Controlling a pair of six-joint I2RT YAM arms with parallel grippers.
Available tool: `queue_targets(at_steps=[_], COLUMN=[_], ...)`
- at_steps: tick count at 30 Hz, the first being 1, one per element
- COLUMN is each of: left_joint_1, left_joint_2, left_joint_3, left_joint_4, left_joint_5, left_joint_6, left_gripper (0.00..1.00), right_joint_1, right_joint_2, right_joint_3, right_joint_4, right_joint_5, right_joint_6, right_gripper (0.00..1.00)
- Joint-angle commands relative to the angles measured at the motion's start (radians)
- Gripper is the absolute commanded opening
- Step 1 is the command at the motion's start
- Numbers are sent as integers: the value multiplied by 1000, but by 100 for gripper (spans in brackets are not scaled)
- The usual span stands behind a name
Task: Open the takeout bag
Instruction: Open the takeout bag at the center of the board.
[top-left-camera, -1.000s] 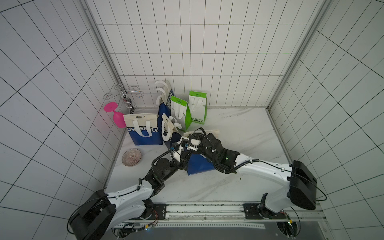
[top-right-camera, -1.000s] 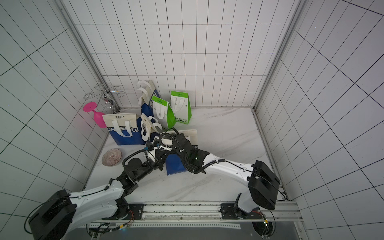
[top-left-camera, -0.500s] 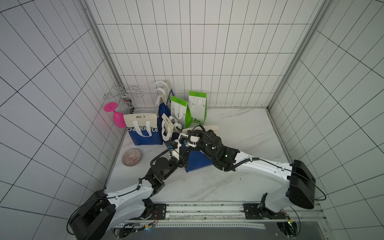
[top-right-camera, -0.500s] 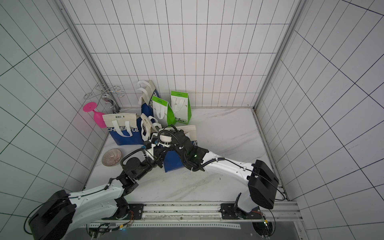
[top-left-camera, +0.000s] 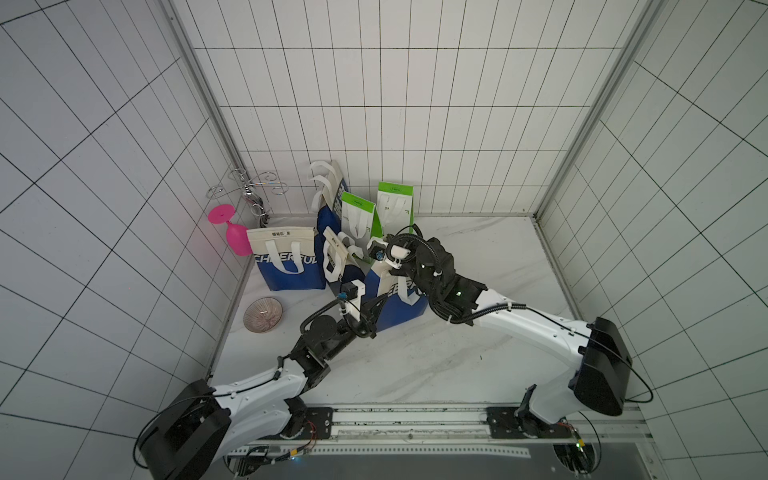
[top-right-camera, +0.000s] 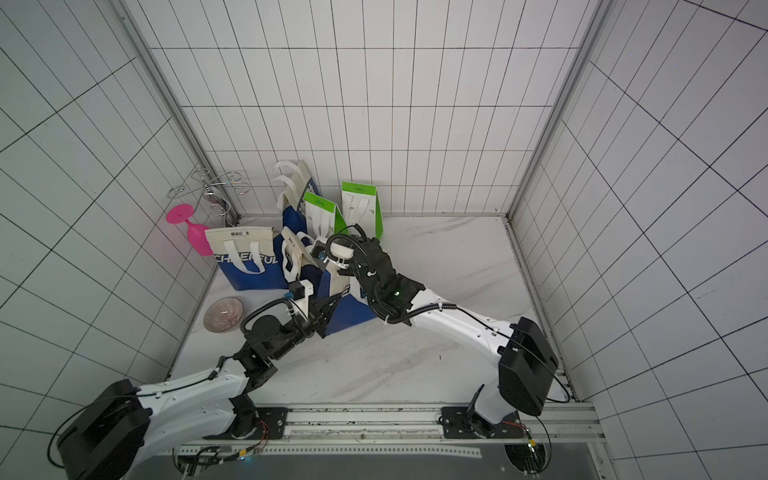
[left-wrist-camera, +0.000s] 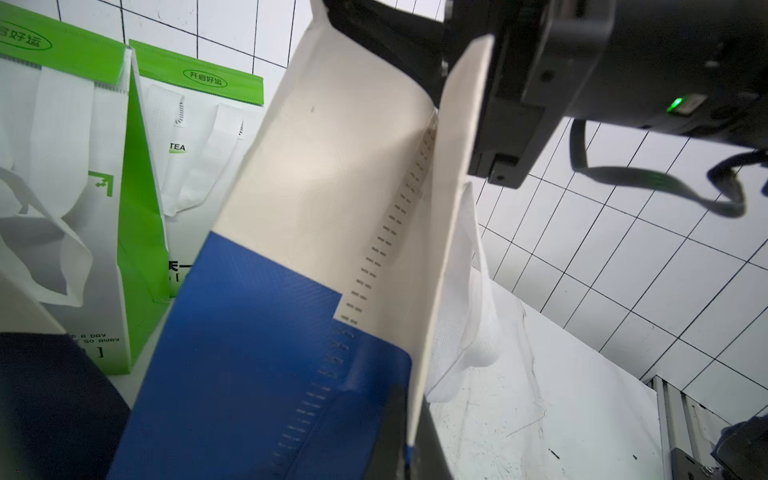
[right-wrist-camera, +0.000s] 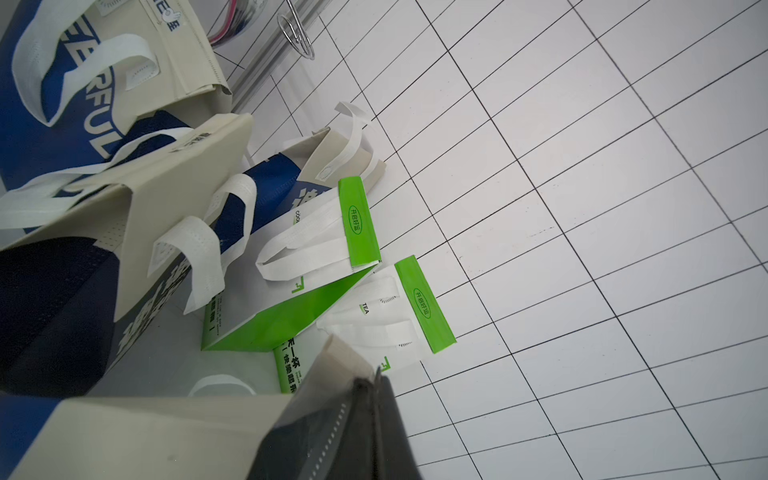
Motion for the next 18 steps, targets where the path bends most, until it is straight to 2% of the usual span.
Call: queue_targets(at_steps=[1,5,8,18], left_joint_1=[-18,-18,-18,-17], left_joint_2=[14,17,24,37], left_joint_3=[-25,-23,-22,-21], left_joint_4=[-83,-82,-84,-78], left_joint_5=[79,77,77,85], left_joint_6=[4,6,6,1], left_gripper=[0,0,0,0], right_joint_1=[-40,-56,-61,-70], right_joint_2=[-76,-133,-165,-226], right_joint_3=[180,196,181,82], right_joint_4=[-13,-219,-311,-350], right_joint_5=[-79,-197,-237,-265], right_joint_6=[45,135,181,267], right_gripper=[0,0,0,0])
